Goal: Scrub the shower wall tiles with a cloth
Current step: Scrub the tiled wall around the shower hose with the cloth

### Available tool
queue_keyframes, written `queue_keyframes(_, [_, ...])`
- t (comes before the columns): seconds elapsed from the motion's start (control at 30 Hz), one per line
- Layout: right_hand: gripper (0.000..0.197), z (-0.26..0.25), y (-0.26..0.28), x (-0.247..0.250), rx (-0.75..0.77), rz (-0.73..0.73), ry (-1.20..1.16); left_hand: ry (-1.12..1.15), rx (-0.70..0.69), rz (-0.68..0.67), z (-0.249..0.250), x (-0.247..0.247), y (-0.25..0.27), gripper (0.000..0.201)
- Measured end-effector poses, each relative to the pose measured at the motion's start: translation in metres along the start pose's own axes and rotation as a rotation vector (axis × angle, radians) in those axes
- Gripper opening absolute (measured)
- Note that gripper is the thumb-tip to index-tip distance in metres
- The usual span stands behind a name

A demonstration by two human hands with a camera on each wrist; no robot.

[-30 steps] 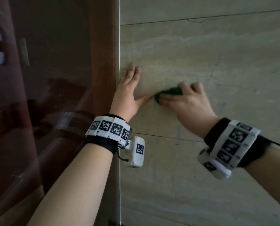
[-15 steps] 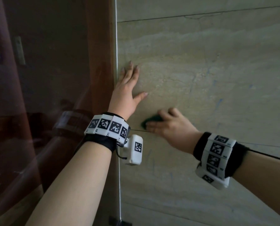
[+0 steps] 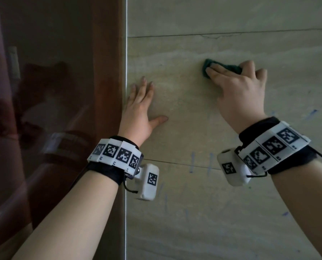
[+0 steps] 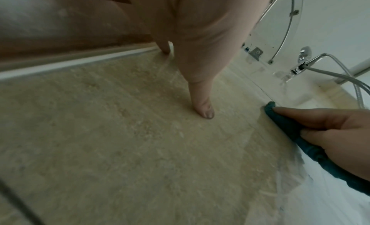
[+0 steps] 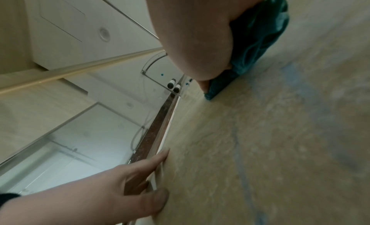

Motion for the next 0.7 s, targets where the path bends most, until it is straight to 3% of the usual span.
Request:
queue_keyframes(0.2, [0.061, 0.028, -0.008, 0.014, -0.103, 0.006, 0.044, -0.019, 0.027, -0.028, 0.007, 0.002, -0.003, 0.096])
queue_keyframes(0.4, [0.05, -0.006, 0.034, -0.004, 0.175, -0.019, 0.001, -0.019, -0.067, 0.058, 0.043, 0.009, -0.026, 0.085])
queue_keyframes(0.57, [0.046, -0.037, 0.106, -0.033, 0.39, -0.159, -0.03, -0.028, -0.082, 0.076, 0.057, -0.001, -0.029, 0.08])
queue_keyframes(0.7, [0.047, -0.029, 0.088, -0.019, 0.405, -0.115, -0.051, -0.06, -0.125, 0.06, 0.054, -0.005, -0.025, 0.081])
Point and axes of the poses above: each hand's wrist, its own y-axis away from the middle knuckle, its own x-axis out of the back of the hand, z = x × y, the point moved 9 cm from there along -y, towards the middle knuckle, and after that the axes turned 8 degrees about -y, right-handed, at the moved point
